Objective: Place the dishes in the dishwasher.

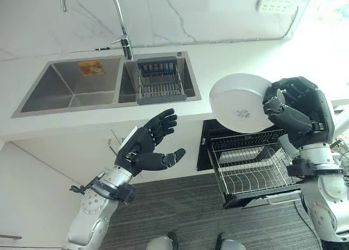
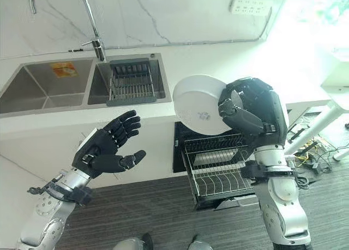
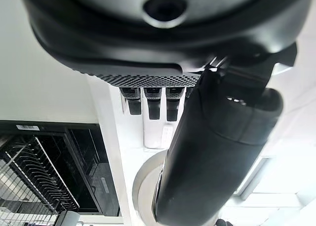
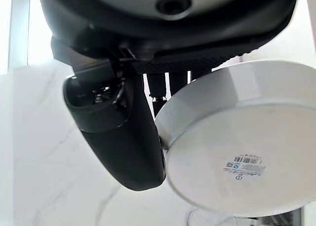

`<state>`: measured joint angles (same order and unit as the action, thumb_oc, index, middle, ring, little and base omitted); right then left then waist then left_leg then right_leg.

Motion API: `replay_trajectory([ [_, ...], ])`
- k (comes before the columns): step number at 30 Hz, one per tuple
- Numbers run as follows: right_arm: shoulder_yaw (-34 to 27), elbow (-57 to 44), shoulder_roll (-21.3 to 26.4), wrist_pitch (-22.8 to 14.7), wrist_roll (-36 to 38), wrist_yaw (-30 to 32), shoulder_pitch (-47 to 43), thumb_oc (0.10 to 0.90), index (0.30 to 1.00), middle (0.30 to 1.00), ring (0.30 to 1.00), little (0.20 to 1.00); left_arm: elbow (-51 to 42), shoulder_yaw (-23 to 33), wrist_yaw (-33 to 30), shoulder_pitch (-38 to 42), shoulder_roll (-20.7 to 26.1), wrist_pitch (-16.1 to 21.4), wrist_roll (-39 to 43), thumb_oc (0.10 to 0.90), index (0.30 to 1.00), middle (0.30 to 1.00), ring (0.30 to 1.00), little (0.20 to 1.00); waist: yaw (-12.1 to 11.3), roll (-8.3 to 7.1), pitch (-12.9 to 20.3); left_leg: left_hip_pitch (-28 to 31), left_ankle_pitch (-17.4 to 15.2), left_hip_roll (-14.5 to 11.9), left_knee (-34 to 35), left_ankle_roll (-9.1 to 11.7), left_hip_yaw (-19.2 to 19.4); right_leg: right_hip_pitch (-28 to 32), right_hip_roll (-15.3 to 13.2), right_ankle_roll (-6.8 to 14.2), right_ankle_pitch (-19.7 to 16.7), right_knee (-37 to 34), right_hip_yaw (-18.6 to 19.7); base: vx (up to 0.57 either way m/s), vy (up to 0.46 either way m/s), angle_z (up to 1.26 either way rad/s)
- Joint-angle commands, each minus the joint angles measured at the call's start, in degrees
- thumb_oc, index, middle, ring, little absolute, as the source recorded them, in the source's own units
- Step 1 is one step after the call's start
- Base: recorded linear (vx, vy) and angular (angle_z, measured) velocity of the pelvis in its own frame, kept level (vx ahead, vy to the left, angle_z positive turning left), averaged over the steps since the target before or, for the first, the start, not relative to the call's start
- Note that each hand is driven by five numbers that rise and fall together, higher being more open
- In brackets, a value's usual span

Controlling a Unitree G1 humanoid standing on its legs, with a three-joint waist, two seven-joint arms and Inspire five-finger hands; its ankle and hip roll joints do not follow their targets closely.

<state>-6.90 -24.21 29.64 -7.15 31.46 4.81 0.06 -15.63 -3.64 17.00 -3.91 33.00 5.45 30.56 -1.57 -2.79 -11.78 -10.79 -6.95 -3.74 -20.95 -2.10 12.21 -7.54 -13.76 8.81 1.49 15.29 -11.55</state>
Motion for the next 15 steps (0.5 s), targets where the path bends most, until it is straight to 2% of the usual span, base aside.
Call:
replay_trajectory([
  [1,-5.3,-5.6,1.4,-10.7,-1.9,-2.3,-6.0,0.400,0.300,0.300,0.300,0.300,-6.4,4.9,1.0,3.2,1.7,7.6,1.2,0.800,0.900,0.900,0.900,0.900,-0.3,0.15,0.3,5.2,-7.6,1.8,3.8,2.6,-8.3,0.9,-1.8,2.9,-1.7,1.9,-0.6,-0.01,-0.312,0.07],
  [3,-5.3,-6.0,1.3,-12.2,-4.1,0.0,-5.4,0.400,0.300,0.300,0.300,0.300,-6.9,5.7,0.2,2.4,2.1,8.0,0.7,0.800,0.900,0.900,0.900,0.900,-0.6,-0.21,0.5,5.9,-8.5,1.0,3.8,3.0,-8.3,-0.3,-2.9,3.4,-0.1,1.9,0.0,0.02,-0.383,-0.07],
  [5,-3.9,-5.4,1.0,-10.7,-6.0,0.3,-6.6,0.400,0.300,0.300,0.300,0.300,-7.7,5.4,-2.7,2.0,1.4,8.5,-1.1,0.800,0.900,0.900,0.900,0.900,-1.9,-0.23,0.9,6.0,-8.8,-0.5,3.8,3.9,-7.4,0.2,-3.8,3.4,1.5,1.9,-2.6,0.02,-0.300,-0.10],
  [7,-2.9,-4.9,1.9,-11.1,-10.4,1.3,-7.3,0.400,0.300,0.300,0.300,0.300,-7.2,5.8,-5.7,1.3,0.2,8.6,-1.7,0.800,0.900,0.900,0.900,0.900,-2.3,-0.49,1.3,6.0,-8.4,-2.4,3.8,4.8,-6.0,0.6,-2.9,3.5,4.0,1.9,-3.7,0.02,-0.242,-0.04],
  [9,-2.8,-5.3,2.7,-10.1,-10.4,0.9,-7.3,0.400,0.300,0.300,0.300,0.300,-7.1,6.1,-7.6,0.5,-0.7,8.8,-2.7,0.800,0.900,0.900,0.900,0.900,-2.2,-0.43,1.7,6.0,-8.0,-3.8,3.8,5.5,-5.0,0.9,-2.1,3.2,5.2,1.9,-4.2,0.03,-0.193,0.03],
  [12,-3.6,-5.6,3.6,-11.1,-11.5,-1.3,-6.0,0.400,0.300,0.300,0.300,0.300,-7.2,7.2,-9.0,-1.9,-2.7,9.2,-2.8,0.800,0.900,0.900,0.900,0.900,-2.0,-0.34,2.4,5.7,-6.7,-6.4,3.8,7.0,-3.4,1.5,-1.0,1.8,6.9,1.9,-4.7,0.03,-0.177,-0.24],
  [15,-4.4,-5.2,5.1,-12.5,-12.9,-2.4,-5.1,0.400,0.300,0.300,0.300,0.300,-6.3,7.9,-10.8,-3.8,-2.6,12.2,-7.2,0.800,0.900,0.900,0.900,0.900,-2.0,0.21,2.6,4.9,-5.2,-8.3,3.8,8.3,-3.1,1.9,0.0,0.8,7.9,1.9,-5.1,-0.01,-0.117,-0.16],
])
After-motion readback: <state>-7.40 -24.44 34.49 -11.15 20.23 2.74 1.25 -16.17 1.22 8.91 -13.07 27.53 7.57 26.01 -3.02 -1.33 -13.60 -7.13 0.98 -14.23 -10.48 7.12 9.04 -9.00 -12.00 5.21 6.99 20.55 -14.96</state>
